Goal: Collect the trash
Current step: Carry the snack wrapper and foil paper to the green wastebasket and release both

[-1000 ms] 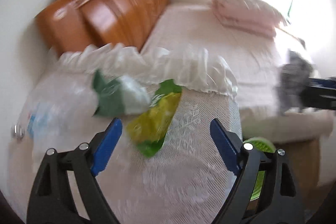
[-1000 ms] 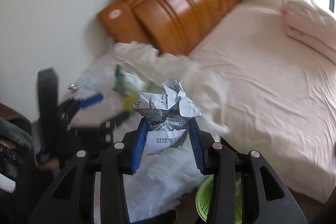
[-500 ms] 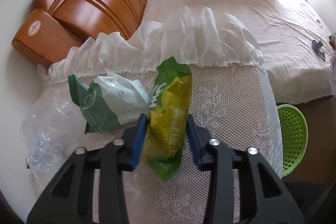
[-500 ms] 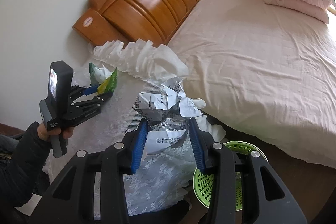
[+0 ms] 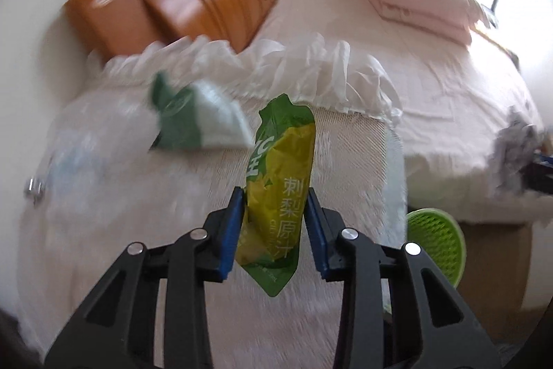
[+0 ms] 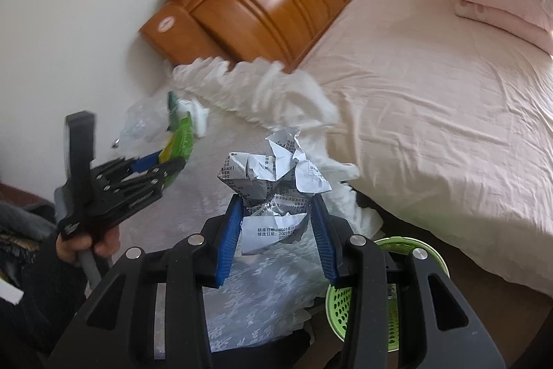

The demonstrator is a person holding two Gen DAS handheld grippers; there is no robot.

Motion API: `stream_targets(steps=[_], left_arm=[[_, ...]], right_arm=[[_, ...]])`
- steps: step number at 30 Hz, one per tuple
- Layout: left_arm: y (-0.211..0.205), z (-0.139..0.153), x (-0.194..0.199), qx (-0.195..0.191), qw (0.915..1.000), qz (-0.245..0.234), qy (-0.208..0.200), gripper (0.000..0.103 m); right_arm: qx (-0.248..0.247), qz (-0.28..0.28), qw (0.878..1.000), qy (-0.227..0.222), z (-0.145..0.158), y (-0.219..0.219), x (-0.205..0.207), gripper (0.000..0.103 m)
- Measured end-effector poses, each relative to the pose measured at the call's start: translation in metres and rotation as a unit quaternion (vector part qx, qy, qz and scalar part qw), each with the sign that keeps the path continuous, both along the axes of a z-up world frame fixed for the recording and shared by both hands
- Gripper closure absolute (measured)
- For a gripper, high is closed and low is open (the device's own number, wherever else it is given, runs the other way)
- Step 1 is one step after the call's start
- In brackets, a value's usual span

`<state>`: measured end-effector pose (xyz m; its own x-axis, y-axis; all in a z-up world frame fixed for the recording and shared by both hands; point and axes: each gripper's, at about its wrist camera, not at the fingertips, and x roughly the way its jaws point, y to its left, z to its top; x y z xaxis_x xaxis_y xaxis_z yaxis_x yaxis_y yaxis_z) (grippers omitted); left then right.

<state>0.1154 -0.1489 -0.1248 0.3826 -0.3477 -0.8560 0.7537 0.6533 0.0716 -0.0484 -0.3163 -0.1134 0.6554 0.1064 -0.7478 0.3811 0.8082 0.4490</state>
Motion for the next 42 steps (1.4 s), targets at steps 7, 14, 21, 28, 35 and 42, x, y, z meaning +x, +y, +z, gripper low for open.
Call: stream_targets(steps=[7,14,21,28,35,42], left_arm=[[0.079,0.024,-0.036,-0.018,0.9944,0.104,-0.003,0.068],[0.128,0.045,-0.062,-0.033,0.9860,0.161,-0.028,0.068],[0.128,0.049,-0.081,-0.045,0.9902,0.132,-0.007,0.068],[0.092,0.044,-0.102,-0.052,0.9959,0.072,0.016,0.068],[0.056,0.041,-0.126,-0.044,0.9988,0.011,0.020,0.068],[0.033,0.040,-0.146,-0.026,0.9990,-0.033,0.017,0.068]], right_arm=[[-0.011,0.072,0.997,-0.008,0.012,0.056,0.022,0.062],[-0.015,0.134,0.991,-0.011,0.016,0.111,0.037,0.062],[-0.037,0.139,0.990,-0.014,0.024,0.127,0.028,0.062],[-0.051,0.069,0.996,0.038,-0.002,0.087,-0.035,0.062],[-0.037,-0.027,0.992,0.115,-0.063,0.035,-0.085,0.062],[-0.033,-0.064,0.982,0.175,-0.115,0.016,-0.090,0.018]])
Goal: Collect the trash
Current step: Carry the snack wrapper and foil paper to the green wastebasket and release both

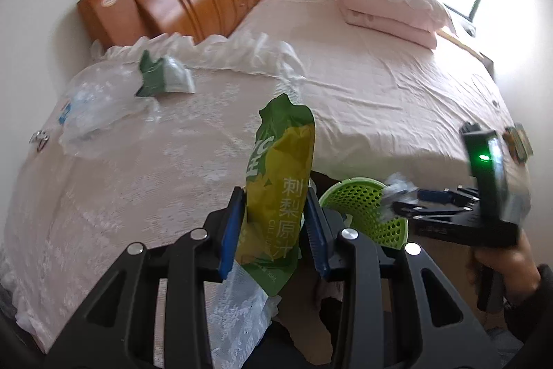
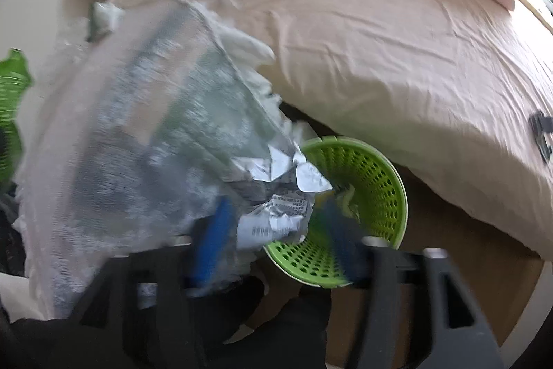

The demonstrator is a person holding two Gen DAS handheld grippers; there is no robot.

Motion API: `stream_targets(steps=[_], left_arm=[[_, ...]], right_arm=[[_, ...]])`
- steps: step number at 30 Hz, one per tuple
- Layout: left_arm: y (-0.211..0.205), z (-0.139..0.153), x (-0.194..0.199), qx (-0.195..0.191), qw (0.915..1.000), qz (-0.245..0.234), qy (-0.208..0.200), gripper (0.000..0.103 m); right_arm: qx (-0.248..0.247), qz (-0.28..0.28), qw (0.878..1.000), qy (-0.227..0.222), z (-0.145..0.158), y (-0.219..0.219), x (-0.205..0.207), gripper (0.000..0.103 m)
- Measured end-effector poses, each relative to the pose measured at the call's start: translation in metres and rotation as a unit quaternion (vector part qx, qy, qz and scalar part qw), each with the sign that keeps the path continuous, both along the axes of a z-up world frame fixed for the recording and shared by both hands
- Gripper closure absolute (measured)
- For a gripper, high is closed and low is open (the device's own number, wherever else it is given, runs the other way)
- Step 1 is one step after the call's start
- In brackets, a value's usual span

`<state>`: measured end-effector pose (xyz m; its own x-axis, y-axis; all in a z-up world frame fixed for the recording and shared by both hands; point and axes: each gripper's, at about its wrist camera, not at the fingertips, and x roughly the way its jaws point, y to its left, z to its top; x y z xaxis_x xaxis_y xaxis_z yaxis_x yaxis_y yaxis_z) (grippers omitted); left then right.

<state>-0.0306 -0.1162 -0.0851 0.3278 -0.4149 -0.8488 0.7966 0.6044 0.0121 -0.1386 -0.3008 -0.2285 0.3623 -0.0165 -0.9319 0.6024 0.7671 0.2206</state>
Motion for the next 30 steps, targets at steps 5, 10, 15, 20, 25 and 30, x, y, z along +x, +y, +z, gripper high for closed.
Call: stream_targets(steps=[5,10,15,20,25,30], left_arm=[[-0.016,-0.004,-0.014,0.011,0.9995,-0.031,0.000,0.068],[-0.048,-0.022,-0.028,0.027,0.9973,-0.065,0.021,0.068],[-0.096,-0.062,-0.050,0.055,0.9895,-0.118,0.064,0.068],[-0.136,-0.123,-0.077,0.108,0.9773,-0.154,0.097,0.067],[-0.150,-0.155,-0.090,0.149,0.9717,-0.154,0.100,0.026],[-0.149,-0.152,-0.088,0.145,0.9756,-0.131,0.102,0.016]], right_arm=[[-0.011,-0.033,0.999,0.009,0.003,-0.017,-0.012,0.007],[-0.026,-0.080,0.996,0.004,0.020,-0.047,-0.043,0.003],[-0.021,-0.120,0.993,-0.005,0.032,-0.074,-0.073,0.003],[-0.019,-0.126,0.992,0.002,0.032,-0.093,-0.091,0.003],[-0.010,-0.127,0.992,0.011,0.022,-0.108,-0.101,0.003],[0.009,-0.123,0.992,0.007,0.015,-0.113,-0.100,0.003]])
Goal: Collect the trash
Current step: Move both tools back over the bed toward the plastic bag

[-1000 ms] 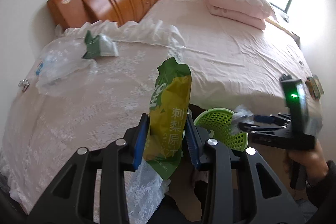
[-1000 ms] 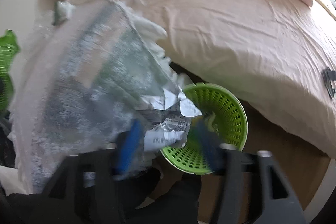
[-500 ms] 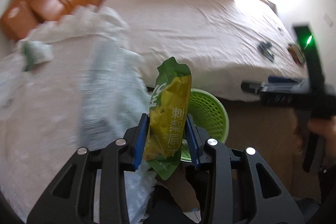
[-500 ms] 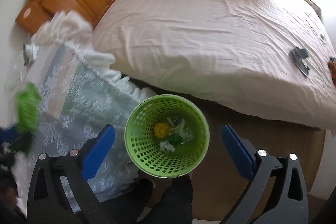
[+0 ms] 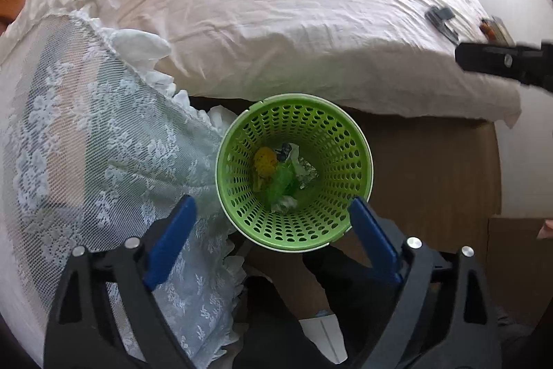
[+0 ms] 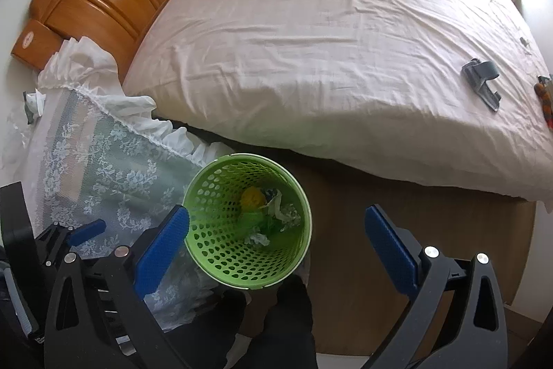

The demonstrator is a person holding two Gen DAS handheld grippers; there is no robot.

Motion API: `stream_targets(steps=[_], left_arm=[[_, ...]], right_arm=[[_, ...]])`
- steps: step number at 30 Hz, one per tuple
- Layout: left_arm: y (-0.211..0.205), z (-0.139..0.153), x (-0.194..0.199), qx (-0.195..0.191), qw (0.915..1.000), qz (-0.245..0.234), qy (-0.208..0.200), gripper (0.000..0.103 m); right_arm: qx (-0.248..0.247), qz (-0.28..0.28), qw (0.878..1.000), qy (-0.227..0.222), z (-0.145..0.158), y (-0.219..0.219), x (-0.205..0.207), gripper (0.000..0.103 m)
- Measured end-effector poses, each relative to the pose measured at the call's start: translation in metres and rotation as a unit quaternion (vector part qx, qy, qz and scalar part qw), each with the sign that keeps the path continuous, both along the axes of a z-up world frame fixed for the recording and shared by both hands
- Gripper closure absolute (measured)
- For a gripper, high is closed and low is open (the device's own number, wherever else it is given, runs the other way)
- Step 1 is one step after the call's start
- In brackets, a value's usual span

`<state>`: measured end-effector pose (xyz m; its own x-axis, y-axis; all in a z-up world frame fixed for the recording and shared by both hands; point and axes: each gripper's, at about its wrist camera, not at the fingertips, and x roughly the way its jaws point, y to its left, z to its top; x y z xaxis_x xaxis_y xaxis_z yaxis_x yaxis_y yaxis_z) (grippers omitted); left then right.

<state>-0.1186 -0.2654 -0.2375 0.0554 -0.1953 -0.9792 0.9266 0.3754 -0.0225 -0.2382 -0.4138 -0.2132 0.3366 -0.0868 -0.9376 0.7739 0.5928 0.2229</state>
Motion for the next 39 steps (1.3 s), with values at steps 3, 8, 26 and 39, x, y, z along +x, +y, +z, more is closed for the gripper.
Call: stream_targets(steps=[3,8,26,39], left_arm=[[0.003,0.015,0.009,-0.012,0.9996,0.024,-0.013,0.015],[0.034,0.070,0.041,-0.059,0.9919,0.094,-0.061,0.013],[0.244,0.167,0.142,-0.110,0.9124,0.348,-0.186,0.008],[0.281,0.162,0.165,-0.128,0.8865,0.421,-0.142,0.008]], right_arm=[[-0.003,0.012,1.000,-0.009,0.005,0.002,0.008,0.003],[-0.010,0.047,0.997,-0.052,0.033,0.013,0.034,0.003],[-0.036,0.276,0.948,-0.154,0.111,0.147,0.189,0.003],[-0.126,0.494,0.853,-0.116,0.111,0.195,0.300,0.003]])
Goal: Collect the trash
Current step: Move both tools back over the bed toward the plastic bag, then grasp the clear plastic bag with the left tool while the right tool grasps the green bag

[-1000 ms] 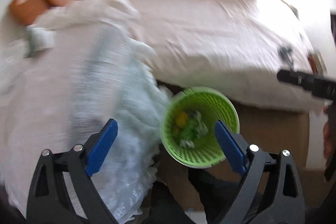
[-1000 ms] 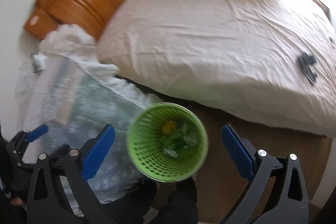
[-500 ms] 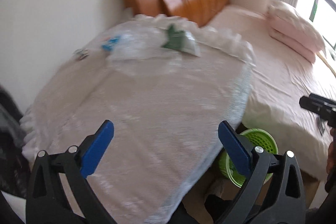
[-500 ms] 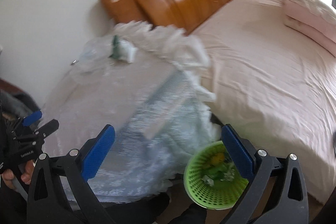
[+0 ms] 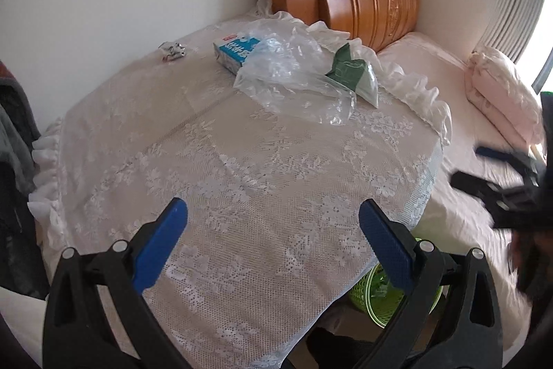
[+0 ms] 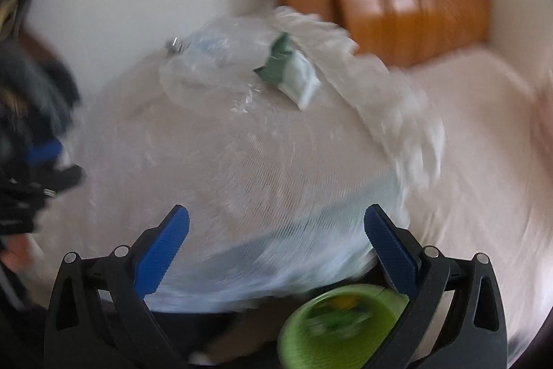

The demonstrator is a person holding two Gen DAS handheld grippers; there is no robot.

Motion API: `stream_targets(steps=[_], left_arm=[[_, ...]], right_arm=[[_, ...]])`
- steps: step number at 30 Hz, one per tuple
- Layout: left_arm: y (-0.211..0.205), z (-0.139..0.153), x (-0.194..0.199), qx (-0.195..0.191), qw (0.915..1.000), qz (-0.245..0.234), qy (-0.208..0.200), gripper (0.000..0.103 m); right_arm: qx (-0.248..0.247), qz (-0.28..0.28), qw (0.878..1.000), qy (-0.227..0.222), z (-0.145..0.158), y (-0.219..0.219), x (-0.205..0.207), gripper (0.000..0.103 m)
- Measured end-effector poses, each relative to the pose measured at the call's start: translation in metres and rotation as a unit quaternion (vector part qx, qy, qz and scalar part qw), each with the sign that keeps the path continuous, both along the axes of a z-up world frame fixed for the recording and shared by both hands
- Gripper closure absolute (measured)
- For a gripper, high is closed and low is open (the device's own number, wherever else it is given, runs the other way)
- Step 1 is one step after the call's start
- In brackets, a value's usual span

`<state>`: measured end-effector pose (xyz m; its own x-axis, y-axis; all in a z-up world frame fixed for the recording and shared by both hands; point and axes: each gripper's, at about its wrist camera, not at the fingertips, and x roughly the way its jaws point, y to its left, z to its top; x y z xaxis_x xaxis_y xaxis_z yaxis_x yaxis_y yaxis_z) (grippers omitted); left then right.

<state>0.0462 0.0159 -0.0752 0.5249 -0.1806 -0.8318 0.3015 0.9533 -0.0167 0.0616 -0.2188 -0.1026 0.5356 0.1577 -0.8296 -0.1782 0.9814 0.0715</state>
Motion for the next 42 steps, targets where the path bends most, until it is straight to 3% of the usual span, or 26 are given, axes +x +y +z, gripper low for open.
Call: stream_targets(steps=[4,8,14,16,17,22,30,35,42], left_arm=[[-0.001,-0.002,0.006,0.000,0.9999,0.014,0.003,0.008],[-0.008,-0.003,0.020,-0.010,0.9994,0.032,0.007,0.008],[-0.032,-0.005,0.044,-0.010,0.9980,0.060,0.013,0.008],[-0.034,-0.005,0.046,-0.006,0.9976,0.068,0.014,0.008],[-0.035,-0.005,0.047,-0.005,0.9973,0.071,0.015,0.008],[-0.036,-0.007,0.049,-0.006,0.9960,0.086,0.022,0.008],[-0.044,-0.007,0.070,0.015,0.9982,0.057,0.010,0.008],[-0.058,-0.008,0.102,0.042,0.9989,0.022,-0.002,0.008],[-0.082,-0.028,0.163,0.066,0.9971,0.036,0.002,0.008]], right_arm=[[-0.095,0.127,0.987,-0.016,0.001,0.018,0.059,0.003],[-0.139,0.207,0.968,-0.009,-0.007,0.029,0.111,0.003],[-0.196,0.279,0.939,0.031,-0.036,0.046,0.162,0.003],[-0.190,0.295,0.935,0.046,-0.042,0.048,0.173,0.006],[-0.189,0.299,0.934,0.055,-0.045,0.048,0.178,0.013],[-0.155,0.282,0.943,0.088,-0.048,0.036,0.200,0.065],[-0.081,0.221,0.969,0.077,-0.031,0.005,0.196,0.071],[0.014,0.114,0.992,0.048,-0.013,-0.033,0.177,0.071],[0.105,-0.006,0.994,-0.010,0.009,-0.051,0.096,0.070]])
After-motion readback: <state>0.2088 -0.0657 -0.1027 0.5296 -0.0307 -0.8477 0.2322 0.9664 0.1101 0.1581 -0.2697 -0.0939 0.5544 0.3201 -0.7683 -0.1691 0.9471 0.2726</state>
